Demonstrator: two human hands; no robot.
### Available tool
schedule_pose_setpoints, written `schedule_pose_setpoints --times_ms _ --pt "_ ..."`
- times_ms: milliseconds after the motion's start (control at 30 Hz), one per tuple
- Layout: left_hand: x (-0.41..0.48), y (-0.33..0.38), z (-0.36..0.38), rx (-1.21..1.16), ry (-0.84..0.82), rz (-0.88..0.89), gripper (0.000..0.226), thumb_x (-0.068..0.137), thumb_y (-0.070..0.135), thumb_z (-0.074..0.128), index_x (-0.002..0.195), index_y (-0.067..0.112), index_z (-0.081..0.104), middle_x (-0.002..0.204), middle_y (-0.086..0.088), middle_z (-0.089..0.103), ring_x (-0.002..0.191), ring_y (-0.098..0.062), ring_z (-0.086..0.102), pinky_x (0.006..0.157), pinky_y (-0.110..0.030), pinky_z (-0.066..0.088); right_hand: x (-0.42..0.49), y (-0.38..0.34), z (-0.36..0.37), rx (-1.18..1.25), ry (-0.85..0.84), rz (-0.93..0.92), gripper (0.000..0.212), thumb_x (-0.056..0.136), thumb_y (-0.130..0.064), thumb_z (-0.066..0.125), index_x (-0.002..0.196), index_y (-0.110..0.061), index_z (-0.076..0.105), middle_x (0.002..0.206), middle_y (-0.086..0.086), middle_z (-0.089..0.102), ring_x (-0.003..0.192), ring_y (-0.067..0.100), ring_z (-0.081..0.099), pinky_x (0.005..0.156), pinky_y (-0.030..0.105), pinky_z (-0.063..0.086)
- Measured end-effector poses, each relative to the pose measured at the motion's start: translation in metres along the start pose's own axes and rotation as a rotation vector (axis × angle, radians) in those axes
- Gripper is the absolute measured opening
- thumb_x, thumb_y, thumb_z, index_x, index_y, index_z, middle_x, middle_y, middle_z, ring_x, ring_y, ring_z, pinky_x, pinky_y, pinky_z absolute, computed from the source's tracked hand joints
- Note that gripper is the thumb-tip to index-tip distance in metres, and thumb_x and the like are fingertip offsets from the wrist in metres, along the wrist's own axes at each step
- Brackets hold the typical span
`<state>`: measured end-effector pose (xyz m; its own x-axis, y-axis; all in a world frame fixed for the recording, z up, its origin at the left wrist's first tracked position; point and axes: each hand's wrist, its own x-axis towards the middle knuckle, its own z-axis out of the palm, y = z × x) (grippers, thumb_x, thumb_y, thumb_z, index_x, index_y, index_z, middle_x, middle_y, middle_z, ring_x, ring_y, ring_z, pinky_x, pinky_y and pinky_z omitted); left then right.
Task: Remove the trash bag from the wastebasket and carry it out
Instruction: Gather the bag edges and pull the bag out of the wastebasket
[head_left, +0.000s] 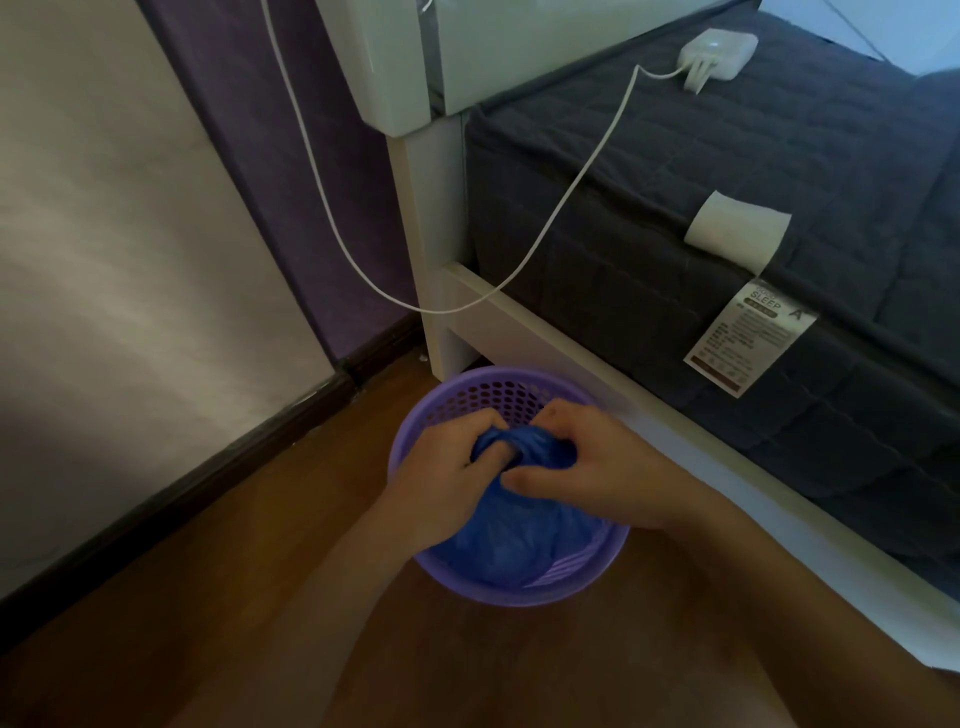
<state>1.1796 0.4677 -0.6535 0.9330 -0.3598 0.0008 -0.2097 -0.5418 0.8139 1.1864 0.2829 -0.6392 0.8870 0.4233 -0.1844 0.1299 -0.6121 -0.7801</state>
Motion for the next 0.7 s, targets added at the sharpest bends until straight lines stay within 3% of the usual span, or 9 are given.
schedule_pose_setpoints --times_ms 100,167,200,267,333,400,500,567,700 --pt "0.002 0.004 0.000 -0.227 -0.020 -0.176 0.024 0.099 0.020 0.053 0.087 0.002 0.063 0.081 -0.024 0.063 0.071 -0.032 0.061 0.067 -0.044 0.049 0.001 -0.003 0.003 -0.159 0.202 -0.101 0.018 0.083 -0.043 0.063 0.089 -0.026 0.067 0.094 -0.011 0.053 0.082 0.005 0.055 0.069 0.022 0.043" --pt "0.002 0.006 0.003 -0.421 -0.018 -0.287 0.030 0.098 0.020 0.056 0.092 -0.008 0.062 0.090 -0.030 0.064 0.081 -0.042 0.063 0.078 -0.055 0.052 0.000 0.000 0.002 -0.201 0.268 -0.133 0.024 0.083 -0.045 0.056 0.092 -0.027 0.070 0.096 -0.013 0.052 0.087 0.005 0.053 0.074 0.023 0.044" --pt "0.001 0.006 0.005 -0.531 -0.019 -0.328 0.028 0.098 0.019 0.056 0.092 -0.007 0.062 0.090 -0.028 0.064 0.079 -0.040 0.064 0.079 -0.054 0.053 0.000 0.002 0.001 -0.260 0.284 -0.145 0.026 0.084 -0.043 0.056 0.094 -0.026 0.072 0.097 -0.013 0.051 0.089 0.007 0.053 0.077 0.027 0.045" --pt "-0.001 0.008 0.006 -0.749 -0.047 -0.417 0.023 0.098 0.018 0.055 0.094 -0.003 0.063 0.080 -0.018 0.062 0.062 -0.023 0.063 0.059 -0.037 0.055 0.001 0.005 0.001 -0.391 0.324 -0.171 0.024 0.086 -0.036 0.062 0.100 -0.021 0.076 0.097 -0.010 0.050 0.092 0.013 0.050 0.078 0.033 0.046" --pt "-0.005 0.011 0.002 -0.929 -0.134 -0.484 0.024 0.099 0.024 0.052 0.093 0.002 0.061 0.061 -0.004 0.053 0.041 -0.009 0.046 0.038 -0.019 0.034 0.001 0.008 0.004 -0.470 0.332 -0.164 0.022 0.087 -0.030 0.066 0.104 -0.021 0.076 0.094 -0.007 0.048 0.089 0.014 0.047 0.072 0.030 0.041" --pt "-0.007 0.009 -0.002 -1.083 -0.210 -0.521 0.027 0.097 0.030 0.053 0.091 0.005 0.061 0.051 0.003 0.041 0.037 -0.005 0.031 0.039 -0.019 0.017 0.001 0.008 0.007 -0.455 0.289 -0.145 0.025 0.089 -0.025 0.066 0.113 -0.025 0.072 0.095 -0.012 0.046 0.086 0.008 0.046 0.069 0.024 0.037" --pt "-0.006 0.003 -0.004 -1.189 -0.188 -0.612 0.030 0.091 0.034 0.059 0.099 0.006 0.063 0.050 0.003 0.034 0.037 -0.006 0.028 0.038 -0.018 0.018 -0.002 0.006 0.004 -0.280 0.331 -0.173 0.040 0.087 -0.021 0.067 0.124 -0.032 0.056 0.103 -0.023 0.044 0.086 -0.004 0.046 0.072 0.013 0.040" --pt "-0.005 0.000 -0.005 -1.186 -0.163 -0.634 0.029 0.092 0.035 0.059 0.094 0.007 0.064 0.048 0.004 0.035 0.036 -0.006 0.028 0.038 -0.018 0.017 -0.007 0.000 0.001 -0.185 0.336 -0.249 0.036 0.082 -0.023 0.068 0.113 -0.030 0.052 0.099 -0.020 0.047 0.085 -0.001 0.051 0.068 0.015 0.044" --pt "-0.005 0.000 -0.005 -1.168 -0.198 -0.585 0.029 0.096 0.035 0.054 0.096 0.007 0.061 0.048 0.005 0.038 0.037 -0.005 0.027 0.041 -0.020 0.014 -0.009 -0.003 0.007 -0.282 0.250 -0.304 0.034 0.082 -0.038 0.066 0.113 -0.028 0.056 0.105 -0.017 0.053 0.092 -0.001 0.052 0.076 0.018 0.047"
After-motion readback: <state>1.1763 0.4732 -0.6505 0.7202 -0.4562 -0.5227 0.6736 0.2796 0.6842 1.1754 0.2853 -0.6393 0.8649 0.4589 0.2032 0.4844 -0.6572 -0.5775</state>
